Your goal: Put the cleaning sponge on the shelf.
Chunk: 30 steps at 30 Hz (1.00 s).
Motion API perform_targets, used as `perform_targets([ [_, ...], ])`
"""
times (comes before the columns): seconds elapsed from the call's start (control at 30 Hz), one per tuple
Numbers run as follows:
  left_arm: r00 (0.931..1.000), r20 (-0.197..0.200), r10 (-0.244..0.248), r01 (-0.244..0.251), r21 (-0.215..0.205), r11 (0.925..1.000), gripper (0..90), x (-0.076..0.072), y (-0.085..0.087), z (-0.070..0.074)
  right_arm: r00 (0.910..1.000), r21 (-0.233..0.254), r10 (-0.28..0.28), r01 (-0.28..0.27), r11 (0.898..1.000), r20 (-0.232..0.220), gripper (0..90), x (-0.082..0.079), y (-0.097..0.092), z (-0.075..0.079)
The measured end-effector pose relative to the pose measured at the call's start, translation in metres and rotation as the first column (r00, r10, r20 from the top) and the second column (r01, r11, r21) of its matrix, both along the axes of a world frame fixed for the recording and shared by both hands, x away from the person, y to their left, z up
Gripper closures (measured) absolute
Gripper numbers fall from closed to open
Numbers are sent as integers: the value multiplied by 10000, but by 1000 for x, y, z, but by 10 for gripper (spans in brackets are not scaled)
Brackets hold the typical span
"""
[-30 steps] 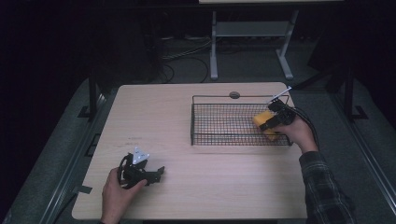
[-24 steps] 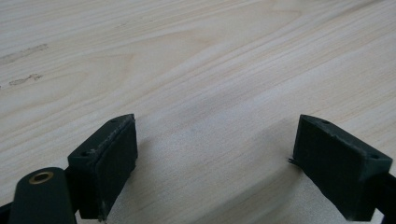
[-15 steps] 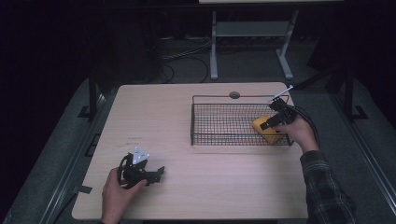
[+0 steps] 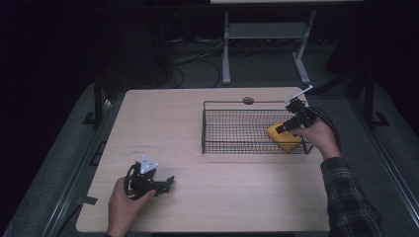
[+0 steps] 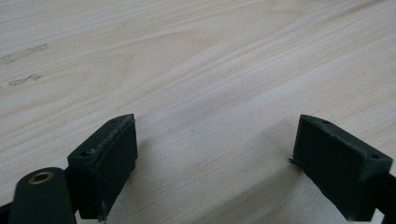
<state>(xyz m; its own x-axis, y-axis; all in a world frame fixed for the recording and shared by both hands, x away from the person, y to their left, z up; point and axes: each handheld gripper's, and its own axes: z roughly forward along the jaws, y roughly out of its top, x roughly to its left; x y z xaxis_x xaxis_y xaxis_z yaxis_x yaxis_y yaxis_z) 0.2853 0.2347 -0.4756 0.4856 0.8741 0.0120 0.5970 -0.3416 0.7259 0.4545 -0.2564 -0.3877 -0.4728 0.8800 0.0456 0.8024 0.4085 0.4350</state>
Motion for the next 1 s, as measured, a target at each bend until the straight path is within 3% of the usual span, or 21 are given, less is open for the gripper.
perform_targets([
  [0.33,10000,0,3,-3,2,10000,129,0,0,0,9995,146,199,-203,9997,256,148,-16,4,16],
  [1.0,10000,2,7,-7,1,10000,129,0,0,0,9950,760,665,-721,9945,743,147,-68,-2,22],
])
